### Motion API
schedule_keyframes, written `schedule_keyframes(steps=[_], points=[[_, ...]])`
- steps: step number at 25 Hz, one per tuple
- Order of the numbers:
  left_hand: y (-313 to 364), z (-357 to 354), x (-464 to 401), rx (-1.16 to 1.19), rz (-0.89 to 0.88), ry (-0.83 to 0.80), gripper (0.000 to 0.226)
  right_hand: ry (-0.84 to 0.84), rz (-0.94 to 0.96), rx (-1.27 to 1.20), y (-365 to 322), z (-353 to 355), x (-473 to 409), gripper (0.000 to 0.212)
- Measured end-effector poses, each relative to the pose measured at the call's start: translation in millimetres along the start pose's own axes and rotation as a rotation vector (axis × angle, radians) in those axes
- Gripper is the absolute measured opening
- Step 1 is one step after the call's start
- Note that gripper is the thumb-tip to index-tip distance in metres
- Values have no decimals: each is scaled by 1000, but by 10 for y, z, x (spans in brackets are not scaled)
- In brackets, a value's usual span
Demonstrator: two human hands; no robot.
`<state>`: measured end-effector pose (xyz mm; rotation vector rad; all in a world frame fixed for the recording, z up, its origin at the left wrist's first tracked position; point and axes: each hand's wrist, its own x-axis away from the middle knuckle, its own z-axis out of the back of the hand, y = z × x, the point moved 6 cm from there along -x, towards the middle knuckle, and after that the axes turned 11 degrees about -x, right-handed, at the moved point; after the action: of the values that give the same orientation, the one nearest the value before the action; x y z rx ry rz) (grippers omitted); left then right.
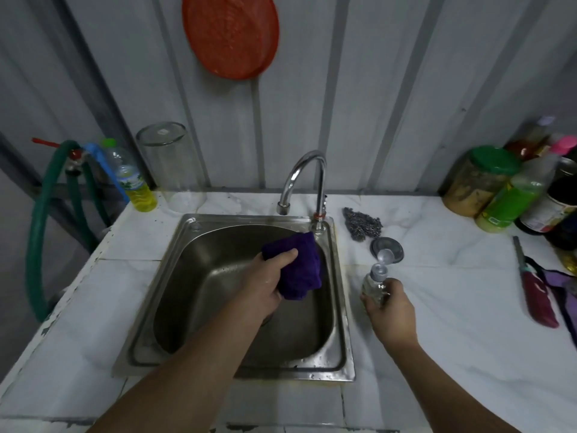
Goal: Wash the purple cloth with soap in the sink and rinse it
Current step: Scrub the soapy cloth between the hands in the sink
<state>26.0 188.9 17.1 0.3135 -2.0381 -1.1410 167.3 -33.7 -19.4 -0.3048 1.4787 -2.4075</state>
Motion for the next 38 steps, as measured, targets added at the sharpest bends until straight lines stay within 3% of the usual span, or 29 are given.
schedule_keyframes(steps=[7, 10, 12, 14, 16, 17, 19, 21, 23, 26, 29, 31, 33, 35, 38], points=[[-113, -185, -41, 10, 19, -21, 21, -14, -51, -21, 148, -21, -48, 36], [-144, -244, -48, 17, 32, -39, 19, -23, -68, -73, 122, 21, 17, 65], [-144, -264, -52, 10, 27, -46, 20, 126, 79, 9, -5, 153, 144, 78], [-122, -265, -43, 11, 8, -44, 23, 267, 351, 8, -306, 234, 359, 61], [-102, -236, -22, -1, -16, -27, 26, 183, 547, -81, -691, 98, 462, 44], [-94, -221, -9, -12, -26, -12, 27, 106, 557, -100, -876, -41, 464, 38], [-97, -174, 6, -34, -40, 50, 34, -75, 375, -136, -1098, -381, 323, 39], [-82, -97, 37, -6, -43, 141, 42, -304, 13, -268, -1199, -752, 171, 47], [-54, -37, 54, 84, -2, 166, 50, -400, -179, -243, -1204, -1001, 121, 47], [28, 163, 24, 99, -20, 274, 41, -310, -60, -114, -1265, -1132, 138, 37], [146, 344, 29, -74, -96, 470, 24, -134, 297, 82, -1453, -1155, 270, 27], [214, 409, 32, -84, -102, 499, 21, -119, 435, -9, -1545, -1177, 379, 28], [211, 463, 18, -92, -31, 441, 26, -197, 463, -152, -1627, -1263, 530, 26], [163, 467, -4, -174, 5, 314, 37, -219, 457, -124, -1700, -1395, 594, 19], [112, 307, -4, -237, -41, 219, 34, -159, 229, -6, -1699, -1484, 170, 44]])
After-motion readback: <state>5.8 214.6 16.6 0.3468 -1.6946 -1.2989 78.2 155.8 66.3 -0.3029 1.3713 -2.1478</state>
